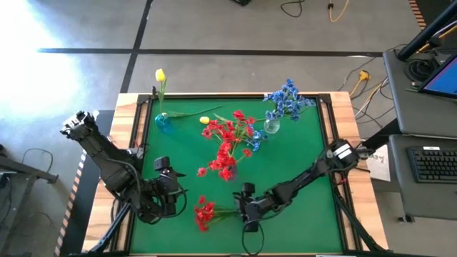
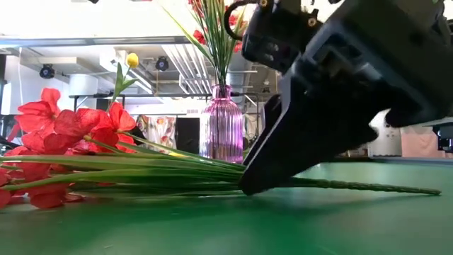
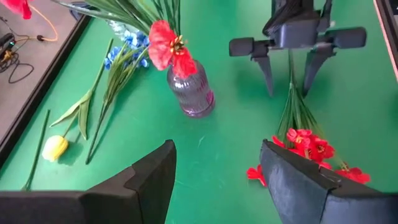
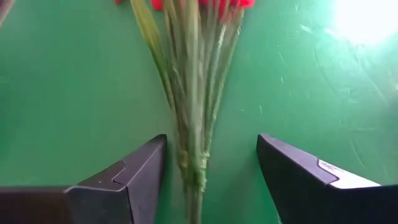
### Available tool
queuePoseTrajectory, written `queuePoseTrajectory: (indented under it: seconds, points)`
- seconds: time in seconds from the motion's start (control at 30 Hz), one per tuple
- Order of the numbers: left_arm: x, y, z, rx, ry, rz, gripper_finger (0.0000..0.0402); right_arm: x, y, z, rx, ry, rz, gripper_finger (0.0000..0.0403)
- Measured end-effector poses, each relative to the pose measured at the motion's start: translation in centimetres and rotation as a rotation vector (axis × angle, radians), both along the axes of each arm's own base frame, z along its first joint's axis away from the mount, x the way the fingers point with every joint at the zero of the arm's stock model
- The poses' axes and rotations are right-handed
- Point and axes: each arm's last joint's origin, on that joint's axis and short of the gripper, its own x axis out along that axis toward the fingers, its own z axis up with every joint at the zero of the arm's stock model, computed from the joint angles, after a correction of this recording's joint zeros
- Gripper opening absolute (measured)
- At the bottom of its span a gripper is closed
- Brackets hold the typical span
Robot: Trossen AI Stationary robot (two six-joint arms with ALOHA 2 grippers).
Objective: Sort flowers into vase by color
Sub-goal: Put the red flowers into the purple vase
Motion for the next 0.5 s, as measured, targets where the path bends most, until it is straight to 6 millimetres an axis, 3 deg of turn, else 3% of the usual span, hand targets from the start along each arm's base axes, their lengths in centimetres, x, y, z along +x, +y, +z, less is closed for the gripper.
queuePoseTrajectory:
  seconds: [0.23, 0.5]
  points:
    - [-0.01, 0.01, -0.01, 0.004, 0.004, -0.001, 0.0217, 0.01, -0.14, -0.24, -0.009, 0.008, -0.006, 0.0201]
    - [-0.01, 0.02, -0.06, 0.006, 0.005, -0.001, 0.0217, 0.0, -0.16, -0.27, -0.01, 0.009, -0.005, 0.0073]
